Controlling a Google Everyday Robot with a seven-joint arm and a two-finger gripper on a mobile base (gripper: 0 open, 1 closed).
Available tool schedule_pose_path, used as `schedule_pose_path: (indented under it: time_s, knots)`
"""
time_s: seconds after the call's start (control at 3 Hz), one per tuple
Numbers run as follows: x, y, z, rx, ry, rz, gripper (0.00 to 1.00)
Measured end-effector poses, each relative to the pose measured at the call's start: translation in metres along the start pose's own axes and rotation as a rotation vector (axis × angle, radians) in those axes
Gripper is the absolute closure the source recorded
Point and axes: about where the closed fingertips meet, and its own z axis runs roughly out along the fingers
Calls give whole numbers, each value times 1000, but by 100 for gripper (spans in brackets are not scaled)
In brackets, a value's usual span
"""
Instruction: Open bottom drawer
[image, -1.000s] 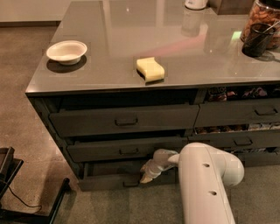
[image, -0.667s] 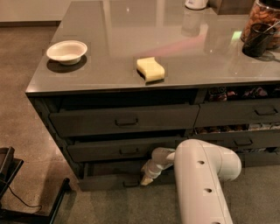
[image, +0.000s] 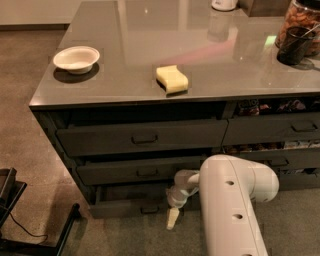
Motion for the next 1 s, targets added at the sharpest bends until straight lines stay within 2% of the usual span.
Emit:
schedule_pose_path:
  time_s: [0.33, 0.67, 1.0]
  knots:
    - [9, 23, -1, -59, -6, 57, 0]
    - [15, 38, 0, -98, -44, 108, 0]
    - [15, 38, 0, -98, -44, 109, 0]
